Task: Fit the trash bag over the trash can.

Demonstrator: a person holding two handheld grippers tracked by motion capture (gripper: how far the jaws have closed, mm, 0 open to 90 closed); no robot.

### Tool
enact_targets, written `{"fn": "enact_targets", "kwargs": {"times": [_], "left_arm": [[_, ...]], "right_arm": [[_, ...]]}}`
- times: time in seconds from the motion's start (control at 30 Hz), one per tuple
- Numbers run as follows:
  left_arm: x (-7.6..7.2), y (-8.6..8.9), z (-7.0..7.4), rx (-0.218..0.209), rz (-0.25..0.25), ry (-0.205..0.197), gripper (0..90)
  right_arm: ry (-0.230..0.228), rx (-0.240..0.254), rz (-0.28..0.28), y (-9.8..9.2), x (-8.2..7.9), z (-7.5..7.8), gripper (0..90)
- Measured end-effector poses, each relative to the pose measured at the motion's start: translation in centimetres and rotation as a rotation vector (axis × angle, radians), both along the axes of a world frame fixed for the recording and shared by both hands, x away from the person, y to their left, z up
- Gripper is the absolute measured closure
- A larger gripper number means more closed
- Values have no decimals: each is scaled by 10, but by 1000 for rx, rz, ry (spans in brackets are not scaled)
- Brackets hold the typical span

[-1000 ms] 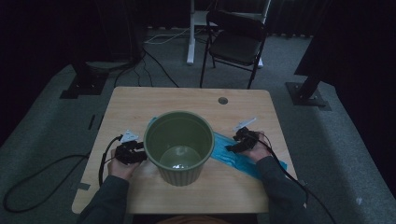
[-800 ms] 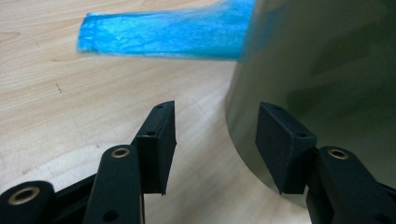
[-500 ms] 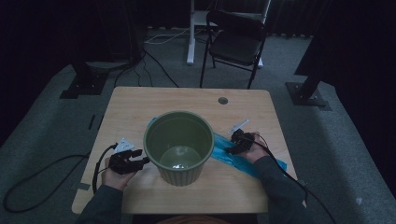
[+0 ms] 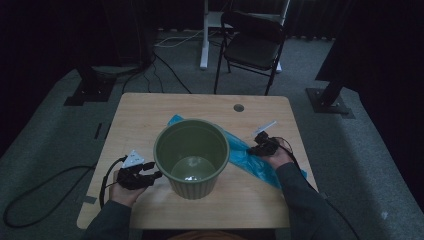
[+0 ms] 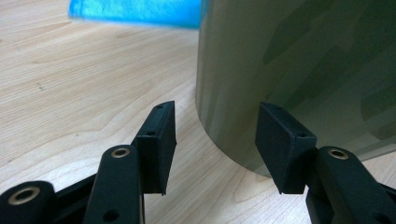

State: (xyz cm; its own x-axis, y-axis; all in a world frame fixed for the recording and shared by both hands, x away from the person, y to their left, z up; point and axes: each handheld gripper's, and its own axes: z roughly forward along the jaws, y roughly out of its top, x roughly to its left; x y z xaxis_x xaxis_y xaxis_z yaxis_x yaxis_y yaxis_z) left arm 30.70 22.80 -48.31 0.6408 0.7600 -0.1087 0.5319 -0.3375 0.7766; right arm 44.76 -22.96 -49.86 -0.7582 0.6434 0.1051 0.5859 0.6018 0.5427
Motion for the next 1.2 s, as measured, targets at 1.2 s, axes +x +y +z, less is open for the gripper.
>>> {"fn": "enact_targets", "kwargs": {"times": [1.2], "left_arm": [[35,-38,-3,27,-21,-16,487]], "right_arm": [[-165,162,42,-9,16,124,890]]}}
